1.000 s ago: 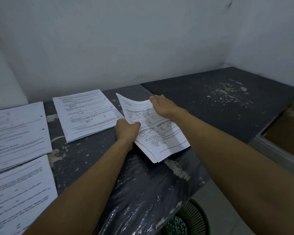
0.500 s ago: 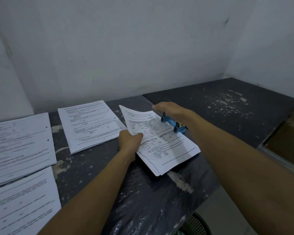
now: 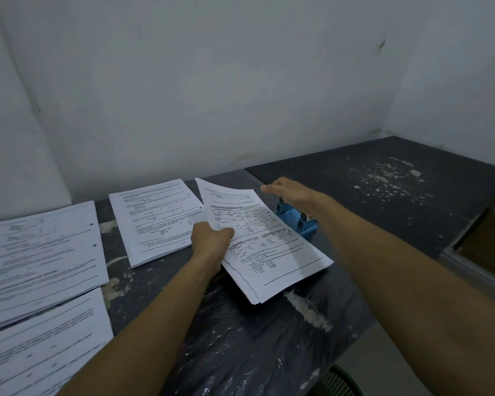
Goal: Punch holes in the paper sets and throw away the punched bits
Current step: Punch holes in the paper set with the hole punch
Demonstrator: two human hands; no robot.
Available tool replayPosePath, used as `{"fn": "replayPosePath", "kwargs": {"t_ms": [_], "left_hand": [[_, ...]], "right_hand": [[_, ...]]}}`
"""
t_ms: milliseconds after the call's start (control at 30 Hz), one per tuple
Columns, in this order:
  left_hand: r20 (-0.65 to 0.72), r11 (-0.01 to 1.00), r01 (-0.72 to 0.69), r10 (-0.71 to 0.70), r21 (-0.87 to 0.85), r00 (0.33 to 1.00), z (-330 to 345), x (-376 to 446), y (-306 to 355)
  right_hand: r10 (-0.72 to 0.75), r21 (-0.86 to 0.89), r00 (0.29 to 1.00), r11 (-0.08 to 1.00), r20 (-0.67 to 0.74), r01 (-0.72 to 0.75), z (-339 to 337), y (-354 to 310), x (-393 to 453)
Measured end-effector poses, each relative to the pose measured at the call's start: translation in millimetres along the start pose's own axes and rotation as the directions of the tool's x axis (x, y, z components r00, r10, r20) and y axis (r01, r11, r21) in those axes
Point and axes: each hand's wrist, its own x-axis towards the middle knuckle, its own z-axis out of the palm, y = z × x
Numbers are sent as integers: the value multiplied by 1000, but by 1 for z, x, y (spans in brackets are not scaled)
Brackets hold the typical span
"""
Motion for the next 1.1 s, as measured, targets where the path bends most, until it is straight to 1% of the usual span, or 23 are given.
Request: {"fn": "replayPosePath", "kwargs": {"t_ms": [133,200,267,300,400,467,533,567,633,700,800,867,933,967,1033,1100], "left_hand": [[-22,1000,-31,31,3,999,-26,-3,6],[-31,999,-34,33,-7,999,-41,-5,12],[-33,999,-42,41,-28,999,-54,-8,18],[-31,998,-53,52,-35,998,-61,-11,22],[-34,993,-102,100,-54,994,-81,-20,33],[-34,991,-122,120,-54,992,-96,-27,39],[-28,989,-137,135,-55,990,-113,-37,45],[-32,988,-146,144,-55,989,-123,-43,47],[-52,984,-173,171,-48,984,-144,-55,51],[-78,981,-187,183,-46,980,-168,-67,56],[-97,983,-182,179,-21,979,-208,-86,65],[-85,983,-181,182,11,980,-235,-98,70],[-90,981,-184,189,54,978,-262,-111,73],[-97,980,-184,190,70,977,-275,-117,74],[-123,979,-182,192,88,974,-302,-127,72],[-190,982,-168,182,87,965,-328,-138,67]], "right_hand": [[17,-38,994,999,-105,-21,2,-3,-5],[-33,-127,977,992,-208,6,5,-7,-10],[-97,-212,941,977,-326,27,10,-12,-15],[-135,-240,923,969,-360,48,14,-15,-18],[-270,-333,886,932,-376,143,31,-30,-32],[-349,-334,859,915,-373,227,46,-42,-43],[-386,-270,838,916,-385,297,65,-55,-55],[-379,-217,839,923,-391,317,74,-62,-61],[-331,-51,865,940,-377,337,93,-75,-73],[-267,123,902,938,-340,324,111,-87,-85],[-177,276,948,928,-265,250,134,-106,-101],[-131,416,983,892,-132,175,150,-117,-110],[-141,593,990,798,11,108,166,-127,-121],[-162,651,986,754,49,91,175,-132,-127],[-185,691,980,718,75,83,194,-145,-138],[-180,694,980,716,79,76,215,-160,-149]]}}
